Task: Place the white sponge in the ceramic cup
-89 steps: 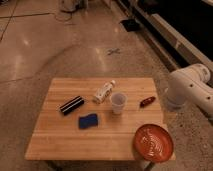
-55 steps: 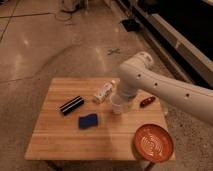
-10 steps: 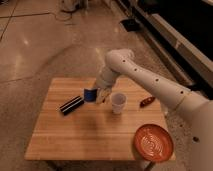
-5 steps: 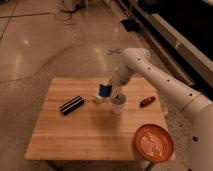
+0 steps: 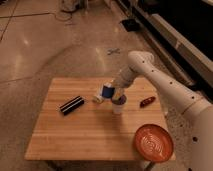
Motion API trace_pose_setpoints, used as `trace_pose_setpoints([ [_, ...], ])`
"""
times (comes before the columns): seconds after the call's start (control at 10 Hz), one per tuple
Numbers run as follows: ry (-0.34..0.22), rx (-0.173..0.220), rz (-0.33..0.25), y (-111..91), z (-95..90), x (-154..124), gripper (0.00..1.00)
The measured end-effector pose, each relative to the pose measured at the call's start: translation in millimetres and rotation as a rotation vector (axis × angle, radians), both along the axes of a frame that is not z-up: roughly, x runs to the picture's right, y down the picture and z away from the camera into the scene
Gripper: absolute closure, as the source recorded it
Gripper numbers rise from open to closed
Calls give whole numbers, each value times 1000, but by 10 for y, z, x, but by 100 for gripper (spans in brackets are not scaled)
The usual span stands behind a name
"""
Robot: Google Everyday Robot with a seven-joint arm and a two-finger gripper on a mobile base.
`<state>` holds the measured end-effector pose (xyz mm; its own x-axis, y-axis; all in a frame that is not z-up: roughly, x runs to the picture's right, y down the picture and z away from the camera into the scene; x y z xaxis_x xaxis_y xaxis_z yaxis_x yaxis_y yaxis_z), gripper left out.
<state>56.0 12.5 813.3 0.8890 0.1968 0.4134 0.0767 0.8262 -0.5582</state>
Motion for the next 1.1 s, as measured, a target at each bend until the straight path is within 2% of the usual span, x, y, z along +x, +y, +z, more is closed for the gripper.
trace_pose_setpoints([
  [0.3, 3, -24, 44, 38, -8, 124, 25],
  [0.4, 2, -29, 53, 47, -9, 141, 20],
  [1.1, -19, -48, 79, 86, -41, 149, 20],
])
